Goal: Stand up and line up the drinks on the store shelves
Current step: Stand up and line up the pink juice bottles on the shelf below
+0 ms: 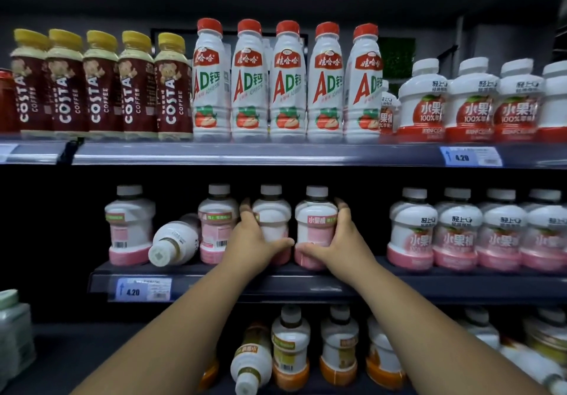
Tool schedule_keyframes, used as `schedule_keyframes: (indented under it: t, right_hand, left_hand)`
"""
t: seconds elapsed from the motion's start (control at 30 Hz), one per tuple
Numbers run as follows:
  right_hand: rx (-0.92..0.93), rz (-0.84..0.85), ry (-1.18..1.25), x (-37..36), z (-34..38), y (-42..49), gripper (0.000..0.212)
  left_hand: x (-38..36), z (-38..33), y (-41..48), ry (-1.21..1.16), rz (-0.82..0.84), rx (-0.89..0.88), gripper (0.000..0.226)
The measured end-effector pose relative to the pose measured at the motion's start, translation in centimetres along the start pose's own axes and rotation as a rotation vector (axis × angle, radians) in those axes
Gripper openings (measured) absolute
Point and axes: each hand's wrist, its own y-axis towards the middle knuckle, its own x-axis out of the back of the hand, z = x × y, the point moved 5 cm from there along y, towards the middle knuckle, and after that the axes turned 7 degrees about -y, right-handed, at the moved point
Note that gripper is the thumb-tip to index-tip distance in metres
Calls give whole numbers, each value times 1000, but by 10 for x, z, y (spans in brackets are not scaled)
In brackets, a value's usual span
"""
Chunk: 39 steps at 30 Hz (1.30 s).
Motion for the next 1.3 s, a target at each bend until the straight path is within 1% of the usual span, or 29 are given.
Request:
schedule_keyframes:
  t: [0.07,0.1,0.17,0.27,0.3,0.37,0.47,0.53,0.6,0.63,0.7,0.77,0.83,0.87,0.93,0.97,1.07,1.17,1.23,1.3]
  right_hand:
    - [5,37,37,-3,-3,-2,119]
    - [14,63,42,-4,-3,-3,117]
    - [36,73,21,-4,-1,-5,118]
    - [54,-10,-90,-3,3,-8,126]
    - [53,-16,-97,-3,4,-8,128]
    - [42,34,-49,-4,3,-9,127]
    - [5,95,44,-3,-1,-8,128]
    - [-31,69,49,-1,-3,-7,132]
    - [-49,42,30,1,-3,-8,138]
    - [-51,54,42,1,-3,-8,139]
    - [-65,131,94,-1,-4,-8,132]
    - [-88,207,139,-2,-10,-4,124]
    - [-118,234,196,-1,-13,-3,127]
    - [-133,231,219,-1,-15,-3,131]
    - [-144,206,239,-1,-17,-3,136]
    - [-136,192,237,0,-16,-4,135]
    - [-68,185,225,1,-8,-9,130]
    - [-25,187,159,1,-6,-14,119]
    - [2,135,125,3,-3,-15,119]
    - [17,73,71,6,-1,-16,121]
  left_hand:
    - [2,6,1,-93,7,33,103]
    - [2,8,0,-131,21,31,99]
    - [3,7,-2,-154,53,-8,106]
    - [2,3,-3,-101,27,-39,121]
    - [2,3,-3,-90,6,-34,121]
    - [3,5,-2,-123,-7,-29,117]
    - [5,12,-1,-208,64,-17,108]
    - [5,11,-1,-204,101,-24,106]
    - [4,8,-2,-164,90,-25,107]
    - [3,7,-2,-149,77,-25,106]
    - [3,10,-2,-171,64,-21,97]
    - [4,14,0,-230,97,1,88]
    - [3,19,1,-267,155,40,80]
    - [3,19,0,-277,183,51,80]
    - [3,19,0,-289,197,58,93]
    - [3,19,0,-279,188,46,97]
    - [6,18,-4,-261,161,25,98]
    - [6,14,-6,-264,181,-19,109]
    - [5,8,-9,-247,184,-77,112]
    - [6,3,-12,-199,151,-134,117]
